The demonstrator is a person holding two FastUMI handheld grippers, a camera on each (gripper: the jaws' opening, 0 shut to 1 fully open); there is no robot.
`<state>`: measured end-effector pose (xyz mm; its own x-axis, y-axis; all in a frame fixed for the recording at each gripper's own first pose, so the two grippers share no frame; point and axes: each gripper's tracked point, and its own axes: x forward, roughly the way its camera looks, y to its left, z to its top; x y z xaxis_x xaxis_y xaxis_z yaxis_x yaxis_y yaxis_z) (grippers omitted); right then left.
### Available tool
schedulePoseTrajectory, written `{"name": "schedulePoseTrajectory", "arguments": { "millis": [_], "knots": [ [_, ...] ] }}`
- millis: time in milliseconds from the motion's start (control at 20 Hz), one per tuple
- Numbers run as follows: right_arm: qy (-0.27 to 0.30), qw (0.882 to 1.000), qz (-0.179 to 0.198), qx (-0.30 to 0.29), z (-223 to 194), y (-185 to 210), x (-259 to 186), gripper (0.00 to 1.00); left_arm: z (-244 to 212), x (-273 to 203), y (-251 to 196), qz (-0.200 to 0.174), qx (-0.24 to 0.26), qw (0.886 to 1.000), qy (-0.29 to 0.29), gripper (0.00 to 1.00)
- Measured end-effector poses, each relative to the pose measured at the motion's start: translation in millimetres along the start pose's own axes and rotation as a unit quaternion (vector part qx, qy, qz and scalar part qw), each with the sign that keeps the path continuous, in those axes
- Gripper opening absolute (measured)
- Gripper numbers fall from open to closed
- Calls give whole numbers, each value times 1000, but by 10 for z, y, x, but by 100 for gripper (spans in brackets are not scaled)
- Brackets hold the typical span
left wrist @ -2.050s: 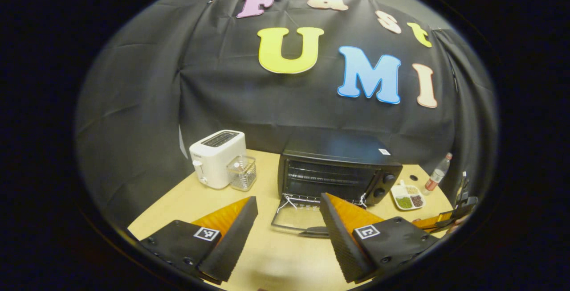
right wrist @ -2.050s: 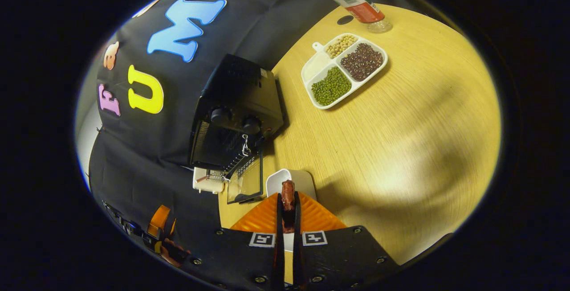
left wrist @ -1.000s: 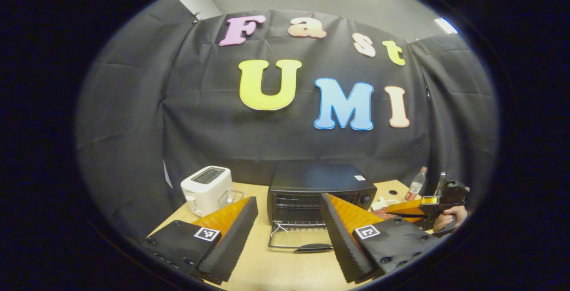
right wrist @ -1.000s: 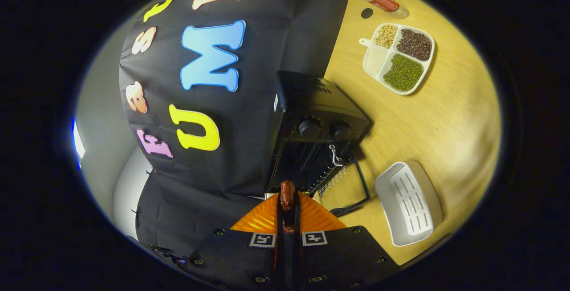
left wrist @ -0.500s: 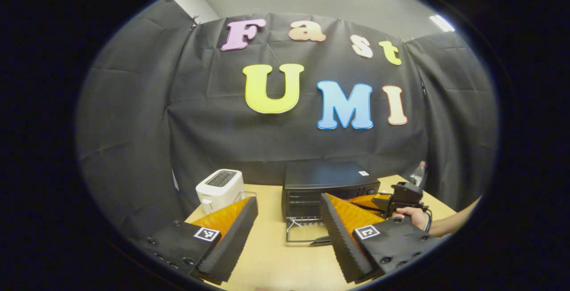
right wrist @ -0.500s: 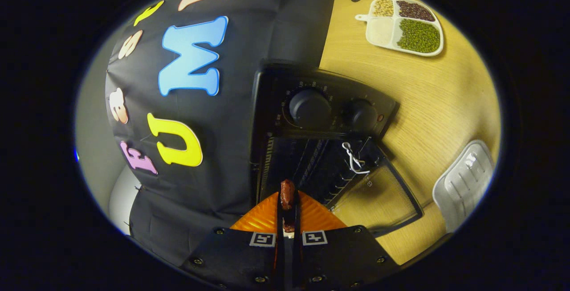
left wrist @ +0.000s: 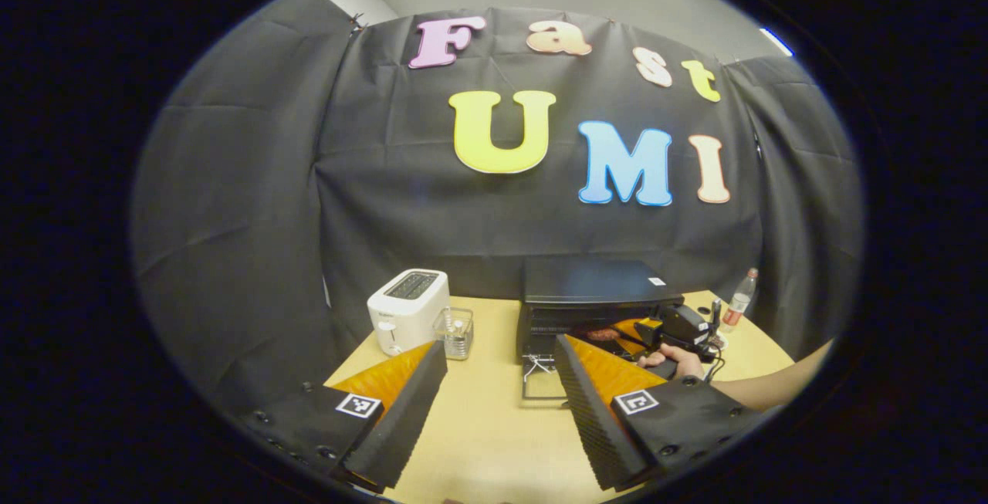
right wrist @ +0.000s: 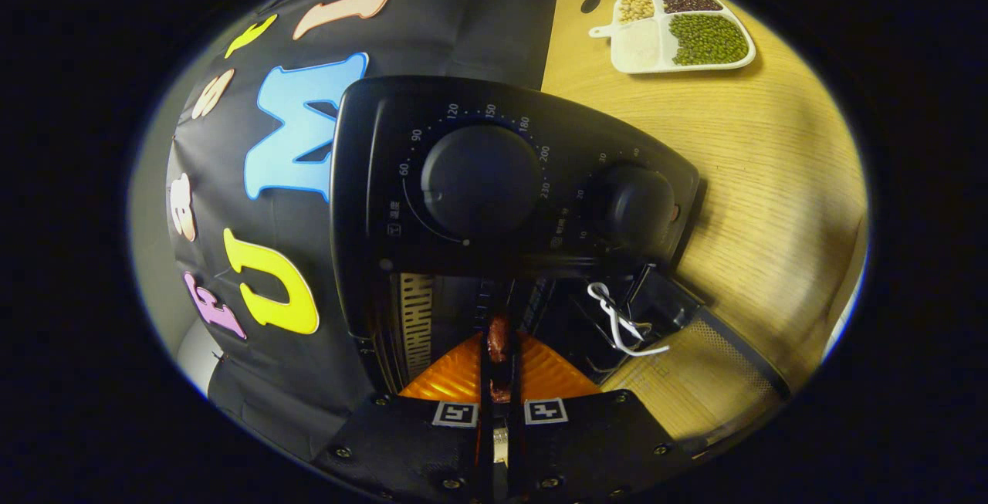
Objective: Open the electric oven with the left hand, put the food in, and close the electric oven.
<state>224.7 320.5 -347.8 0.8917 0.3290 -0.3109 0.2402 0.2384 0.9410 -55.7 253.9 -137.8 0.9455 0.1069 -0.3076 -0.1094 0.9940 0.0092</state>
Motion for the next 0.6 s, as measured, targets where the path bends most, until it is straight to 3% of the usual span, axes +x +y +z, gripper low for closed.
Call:
{"name": "schedulePoseTrajectory", "arguments": {
  "millis": [100,200,250,350,400,450,500,550,600],
  "knots": [
    [-17,999,-23,-32,46,-63,-3,10,-31,32,-52,-6,0,1000,3,94],
    [-16,995,-66,-67,56,-201,-31,17,-40,108,-136,-15,-1,1000,4,97],
    [-14,995,-65,-78,70,-173,-75,22,-11,133,-145,-20,-3,1000,3,94],
    [-10,992,-60,-108,101,-63,-189,46,-7,211,-238,-26,-6,1000,0,97],
    [-7,990,-64,-128,111,1,-248,75,-2,247,-288,-30,-11,999,-1,97],
    [-4,985,-70,-158,122,-16,-314,91,-9,288,-356,-35,-17,999,-2,97],
    [-5,981,-71,-182,160,12,-390,97,-4,315,-432,-40,-22,999,-3,97],
    [-8,977,-72,-200,200,41,-483,97,-17,357,-504,-46,-23,999,-3,92],
    [-16,973,-73,-220,273,74,-577,97,-35,382,-569,-51,-23,998,-3,97]
  ]
}}
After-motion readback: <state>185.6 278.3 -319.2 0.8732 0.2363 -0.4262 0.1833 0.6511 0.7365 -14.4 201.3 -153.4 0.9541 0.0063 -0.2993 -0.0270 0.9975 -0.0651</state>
